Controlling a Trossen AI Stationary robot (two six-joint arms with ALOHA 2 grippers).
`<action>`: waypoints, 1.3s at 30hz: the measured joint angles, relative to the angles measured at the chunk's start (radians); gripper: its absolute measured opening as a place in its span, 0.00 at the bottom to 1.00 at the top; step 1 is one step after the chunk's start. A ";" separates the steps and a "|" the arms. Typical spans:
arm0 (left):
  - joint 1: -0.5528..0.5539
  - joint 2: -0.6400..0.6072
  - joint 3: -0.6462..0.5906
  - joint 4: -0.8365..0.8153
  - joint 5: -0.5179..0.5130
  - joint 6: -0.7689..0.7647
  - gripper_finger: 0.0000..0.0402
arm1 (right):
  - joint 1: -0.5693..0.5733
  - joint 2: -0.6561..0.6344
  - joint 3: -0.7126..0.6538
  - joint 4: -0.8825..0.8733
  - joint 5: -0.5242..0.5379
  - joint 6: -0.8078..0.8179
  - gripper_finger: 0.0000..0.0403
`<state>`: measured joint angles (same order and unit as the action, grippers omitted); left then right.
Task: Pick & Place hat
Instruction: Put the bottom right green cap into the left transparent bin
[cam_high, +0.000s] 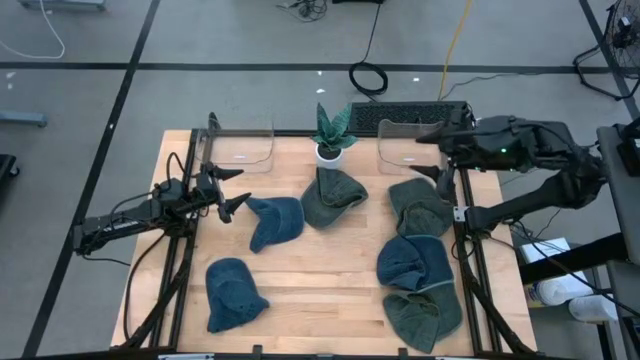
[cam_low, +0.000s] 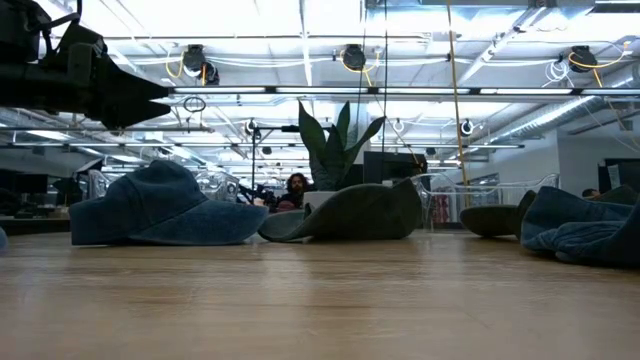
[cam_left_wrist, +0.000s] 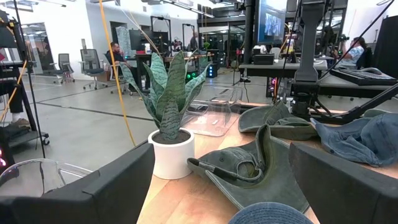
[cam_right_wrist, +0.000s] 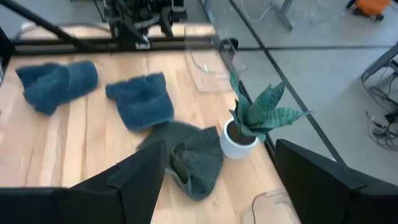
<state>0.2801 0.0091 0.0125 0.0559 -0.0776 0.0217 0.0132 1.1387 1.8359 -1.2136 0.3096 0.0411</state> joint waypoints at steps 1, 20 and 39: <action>0.000 0.000 0.000 0.000 0.000 0.000 0.94 | 0.000 0.014 0.017 -0.024 -0.002 0.002 0.71; 0.000 0.000 0.000 0.000 0.000 0.000 0.94 | 0.019 0.143 0.064 -0.351 -0.372 0.161 0.71; 0.000 0.000 0.000 0.000 0.000 0.000 0.94 | 0.410 0.193 0.061 -0.358 -0.385 0.459 0.68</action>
<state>0.2798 0.0092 0.0126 0.0557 -0.0780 0.0218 0.4227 1.3317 1.8969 -1.5711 -0.0759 0.5000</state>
